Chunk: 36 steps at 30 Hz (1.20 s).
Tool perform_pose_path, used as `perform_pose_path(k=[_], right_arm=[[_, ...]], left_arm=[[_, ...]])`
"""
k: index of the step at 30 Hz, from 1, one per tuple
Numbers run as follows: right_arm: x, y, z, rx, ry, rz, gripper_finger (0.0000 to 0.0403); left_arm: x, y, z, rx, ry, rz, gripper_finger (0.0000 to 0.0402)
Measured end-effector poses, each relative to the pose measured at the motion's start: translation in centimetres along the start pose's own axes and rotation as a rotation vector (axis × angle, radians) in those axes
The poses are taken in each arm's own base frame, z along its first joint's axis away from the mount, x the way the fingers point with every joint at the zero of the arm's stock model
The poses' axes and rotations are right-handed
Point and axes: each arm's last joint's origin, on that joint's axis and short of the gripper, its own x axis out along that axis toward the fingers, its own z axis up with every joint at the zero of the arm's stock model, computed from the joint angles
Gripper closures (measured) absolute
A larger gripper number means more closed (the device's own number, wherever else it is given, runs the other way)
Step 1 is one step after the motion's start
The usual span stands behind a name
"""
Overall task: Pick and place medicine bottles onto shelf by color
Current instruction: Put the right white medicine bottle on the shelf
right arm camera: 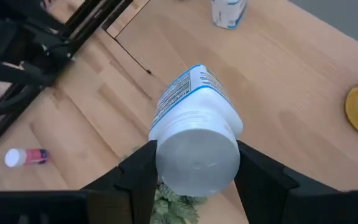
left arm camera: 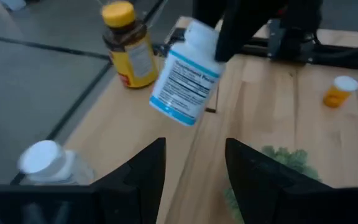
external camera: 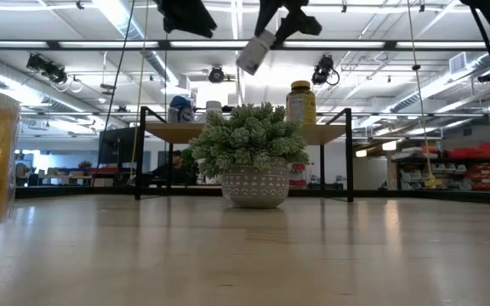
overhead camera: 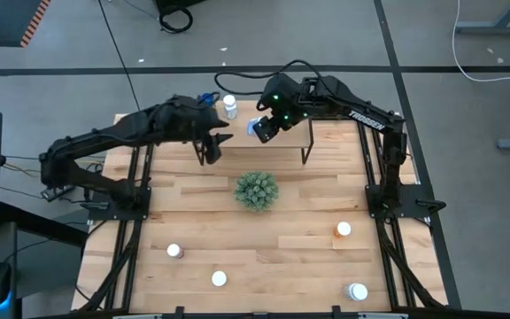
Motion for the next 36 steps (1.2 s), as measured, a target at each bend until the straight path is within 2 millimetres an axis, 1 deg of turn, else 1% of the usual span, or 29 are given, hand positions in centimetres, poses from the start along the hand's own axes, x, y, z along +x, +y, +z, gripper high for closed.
perform_pose_path(k=[3, 7, 10, 14, 18, 22, 27, 32, 36], right_arm=[[0.0, 0.3, 0.1, 0.019, -0.022, 0.017, 0.0211], [0.0, 0.7, -0.1, 0.019, -0.019, 0.036, 0.0211], [-0.1, 1.1, -0.6, 0.021, 0.004, 0.038, 0.0211], [-0.2, 1.8, -1.5, -0.002, 0.056, 0.043, 0.0211], [-0.3, 2.7, -2.0, -0.029, 0.057, 0.064, 0.0211], [-0.3, 3.3, -2.4, -0.042, 0.056, 0.081, 0.0211], [-0.4, 4.0, -2.1, -0.043, 0.005, 0.128, 0.021], [-0.4, 4.2, -1.8, -0.017, -0.022, 0.148, 0.021], [-0.4, 4.2, -1.8, -0.036, -0.028, 0.15, 0.021]], left_arm=[[1.7, 0.0, 0.0, -0.004, 0.003, -0.071, 0.023], [2.7, -0.1, -0.2, 0.003, 0.02, -0.087, 0.023], [2.9, 0.3, 0.0, -0.001, 0.008, -0.046, 0.023], [2.9, 1.3, -0.1, -0.018, 0.012, -0.002, 0.023], [2.9, 2.5, 0.0, -0.047, -0.009, 0.036, 0.023], [2.9, 3.2, 0.4, -0.095, -0.06, 0.06, 0.023], [2.9, 3.4, 0.7, -0.109, -0.094, 0.065, 0.023], [3.7, 3.4, 0.4, -0.09, -0.056, 0.062, 0.023], [4.2, 3.3, 0.3, -0.087, -0.045, 0.058, 0.023]])
